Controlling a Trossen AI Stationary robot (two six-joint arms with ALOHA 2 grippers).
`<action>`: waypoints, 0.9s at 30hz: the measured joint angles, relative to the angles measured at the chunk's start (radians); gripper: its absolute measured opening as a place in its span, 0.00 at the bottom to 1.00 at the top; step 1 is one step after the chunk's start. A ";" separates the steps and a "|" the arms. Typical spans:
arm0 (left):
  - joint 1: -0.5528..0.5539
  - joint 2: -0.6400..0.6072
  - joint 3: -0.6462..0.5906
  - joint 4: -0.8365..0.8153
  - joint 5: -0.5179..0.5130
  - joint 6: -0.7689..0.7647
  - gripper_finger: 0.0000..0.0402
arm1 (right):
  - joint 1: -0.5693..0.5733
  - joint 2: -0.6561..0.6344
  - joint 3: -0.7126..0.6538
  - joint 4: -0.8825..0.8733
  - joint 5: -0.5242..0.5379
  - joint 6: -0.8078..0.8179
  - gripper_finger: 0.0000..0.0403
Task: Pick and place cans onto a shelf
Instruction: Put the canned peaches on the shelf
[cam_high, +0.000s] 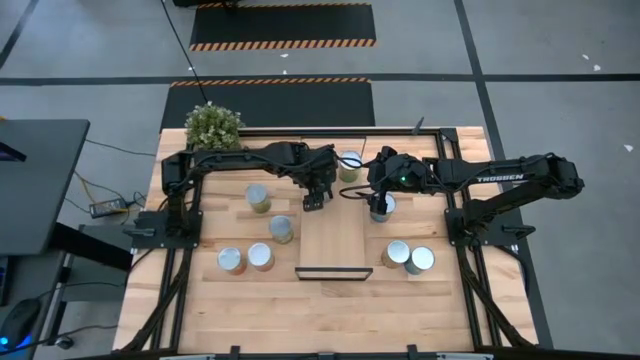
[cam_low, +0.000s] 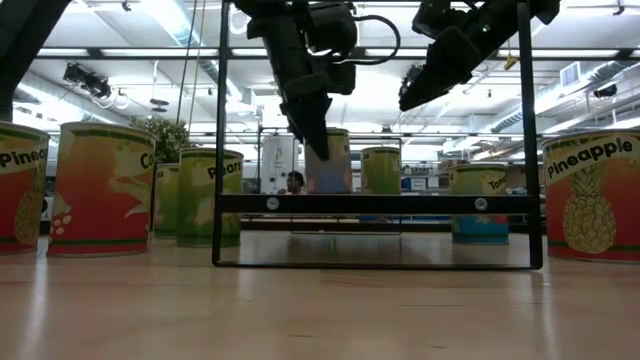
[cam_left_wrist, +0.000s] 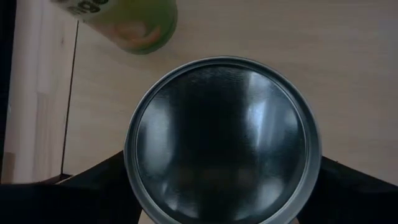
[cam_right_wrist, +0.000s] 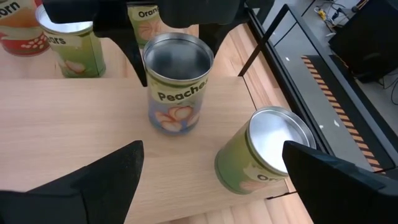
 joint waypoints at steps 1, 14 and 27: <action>0.000 0.000 0.000 0.002 0.000 0.012 0.79 | 0.000 0.000 0.000 0.000 0.000 0.000 0.97; -0.019 0.000 0.000 -0.003 -0.105 0.048 0.98 | 0.000 0.000 0.000 0.016 -0.034 -0.002 0.97; -0.024 -0.007 0.001 -0.012 -0.349 0.130 0.96 | 0.000 0.000 0.000 0.016 -0.034 -0.002 0.97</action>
